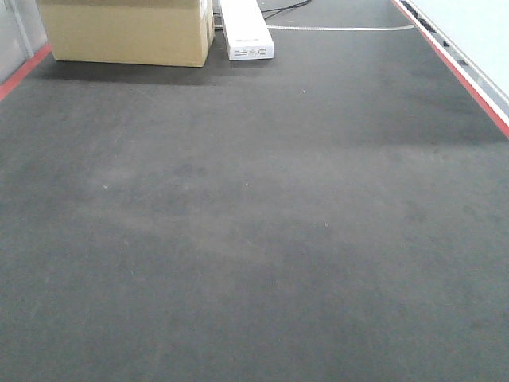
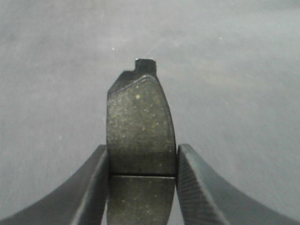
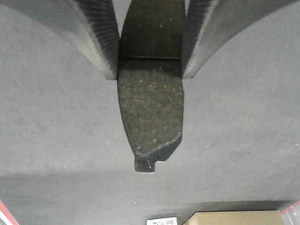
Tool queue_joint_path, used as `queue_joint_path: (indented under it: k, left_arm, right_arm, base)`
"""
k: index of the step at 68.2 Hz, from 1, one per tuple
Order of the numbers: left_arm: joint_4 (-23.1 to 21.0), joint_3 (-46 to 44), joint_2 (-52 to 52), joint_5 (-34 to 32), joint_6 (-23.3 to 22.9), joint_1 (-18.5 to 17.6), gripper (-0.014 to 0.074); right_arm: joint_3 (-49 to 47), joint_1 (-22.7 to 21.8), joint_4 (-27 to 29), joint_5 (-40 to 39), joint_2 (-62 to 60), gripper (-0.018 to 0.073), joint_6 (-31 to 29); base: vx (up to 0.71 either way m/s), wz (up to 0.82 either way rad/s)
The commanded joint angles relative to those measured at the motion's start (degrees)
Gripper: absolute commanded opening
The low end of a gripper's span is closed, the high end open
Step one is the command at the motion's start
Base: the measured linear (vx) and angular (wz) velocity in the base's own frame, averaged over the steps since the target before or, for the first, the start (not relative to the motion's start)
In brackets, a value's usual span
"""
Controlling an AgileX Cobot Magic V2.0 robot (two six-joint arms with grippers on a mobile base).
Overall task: Move and align brake pads A on conveyor
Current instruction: 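Position the base at the conveyor belt with both pads held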
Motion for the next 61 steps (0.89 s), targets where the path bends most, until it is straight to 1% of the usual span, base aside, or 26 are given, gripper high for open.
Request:
queue_joint_path:
  k: [1, 20, 61]
  left_arm:
    - [-0.35, -1.61, 0.36, -4.97, -0.63, -0.07, -0.0006]
    - [-0.35, -1.61, 0.36, -4.97, -0.63, -0.07, -0.0006]
    - [-0.35, -1.61, 0.36, -4.97, -0.63, -0.07, -0.0006]
  right_arm:
    - [-1.68, -0.43, -0.31, -5.44, 0.53, -0.0007, -0.29]
    - [-1.68, -0.43, -0.31, -5.44, 0.53, -0.0007, -0.29]
    - [-1.68, -0.43, -0.31, -5.44, 0.53, -0.0007, -0.29]
  base:
    - [0.16, 0.03]
    - [0.09, 0.02]
    - [0.00, 0.00]
